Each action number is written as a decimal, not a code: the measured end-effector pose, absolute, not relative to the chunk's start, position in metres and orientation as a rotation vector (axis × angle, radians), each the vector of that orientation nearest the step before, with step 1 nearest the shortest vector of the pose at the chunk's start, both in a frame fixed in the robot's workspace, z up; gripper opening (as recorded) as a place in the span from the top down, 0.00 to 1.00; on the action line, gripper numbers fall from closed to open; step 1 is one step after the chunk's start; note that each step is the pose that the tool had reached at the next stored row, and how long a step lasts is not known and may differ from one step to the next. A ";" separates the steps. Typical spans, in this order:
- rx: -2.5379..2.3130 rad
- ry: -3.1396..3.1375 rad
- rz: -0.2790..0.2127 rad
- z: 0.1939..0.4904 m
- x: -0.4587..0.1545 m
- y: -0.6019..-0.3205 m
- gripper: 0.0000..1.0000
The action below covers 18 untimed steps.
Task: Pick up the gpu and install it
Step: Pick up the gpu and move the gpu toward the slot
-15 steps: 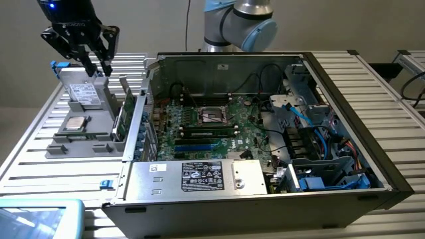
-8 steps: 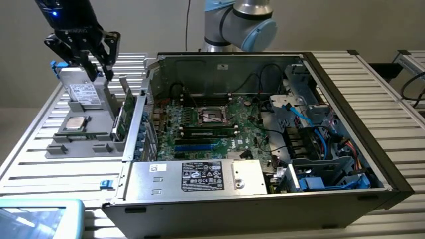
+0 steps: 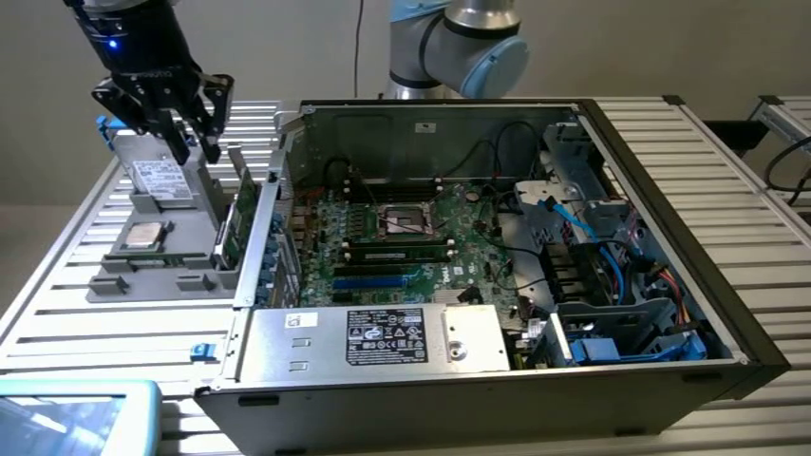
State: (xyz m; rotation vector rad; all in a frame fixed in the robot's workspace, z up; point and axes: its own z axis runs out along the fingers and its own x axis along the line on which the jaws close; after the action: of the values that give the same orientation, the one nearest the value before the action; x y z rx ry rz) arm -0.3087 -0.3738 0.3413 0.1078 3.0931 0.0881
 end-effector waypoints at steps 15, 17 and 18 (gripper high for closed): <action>0.110 3.092 0.093 0.314 -0.309 -0.375 0.56; 0.110 3.092 0.098 0.311 -0.309 -0.376 0.56; 0.110 3.091 0.103 0.309 -0.309 -0.376 0.56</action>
State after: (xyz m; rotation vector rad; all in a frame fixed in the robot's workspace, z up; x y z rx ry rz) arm -0.3086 -0.3760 0.3094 0.1097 3.0907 0.1032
